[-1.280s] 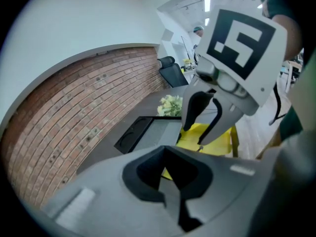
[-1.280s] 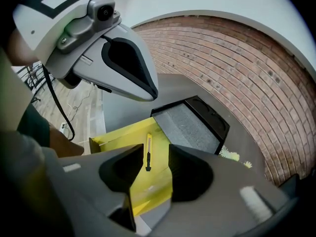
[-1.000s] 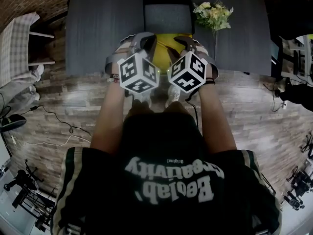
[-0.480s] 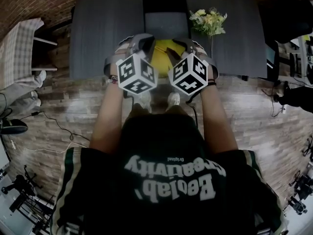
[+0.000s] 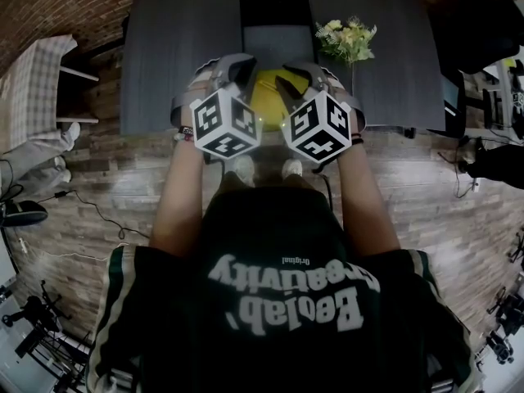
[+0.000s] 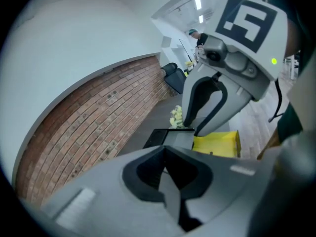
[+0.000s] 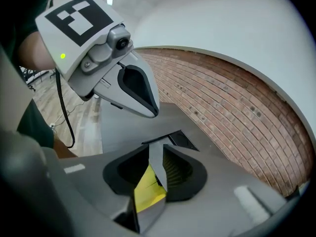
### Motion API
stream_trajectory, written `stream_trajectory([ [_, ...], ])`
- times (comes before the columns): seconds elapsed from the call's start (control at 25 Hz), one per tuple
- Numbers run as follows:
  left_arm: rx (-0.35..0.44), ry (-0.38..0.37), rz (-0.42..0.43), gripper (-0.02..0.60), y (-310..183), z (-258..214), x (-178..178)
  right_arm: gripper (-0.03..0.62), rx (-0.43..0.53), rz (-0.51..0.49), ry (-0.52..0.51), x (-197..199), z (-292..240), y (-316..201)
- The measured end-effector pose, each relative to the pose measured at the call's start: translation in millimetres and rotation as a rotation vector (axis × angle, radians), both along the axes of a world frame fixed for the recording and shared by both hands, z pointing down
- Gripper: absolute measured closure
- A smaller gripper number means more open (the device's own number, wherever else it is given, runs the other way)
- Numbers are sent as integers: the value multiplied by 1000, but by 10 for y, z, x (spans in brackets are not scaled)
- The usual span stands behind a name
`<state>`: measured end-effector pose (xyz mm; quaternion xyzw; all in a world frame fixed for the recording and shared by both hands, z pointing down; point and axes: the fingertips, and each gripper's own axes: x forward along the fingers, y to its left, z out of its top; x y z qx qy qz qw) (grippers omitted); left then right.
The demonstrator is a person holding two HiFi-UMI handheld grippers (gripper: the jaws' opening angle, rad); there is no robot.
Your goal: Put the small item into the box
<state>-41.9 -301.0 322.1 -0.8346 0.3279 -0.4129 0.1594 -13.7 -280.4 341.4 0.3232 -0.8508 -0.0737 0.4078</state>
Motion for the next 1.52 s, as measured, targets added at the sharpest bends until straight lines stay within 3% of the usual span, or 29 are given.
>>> stream_trajectory([
  [1.04,33,18,57,578,122,-224,105,588,120,9,-107,-28,-494,52],
  [1.52,33,19,79,578,231,-273,127,589,148,2,-158,-6,-632,140],
])
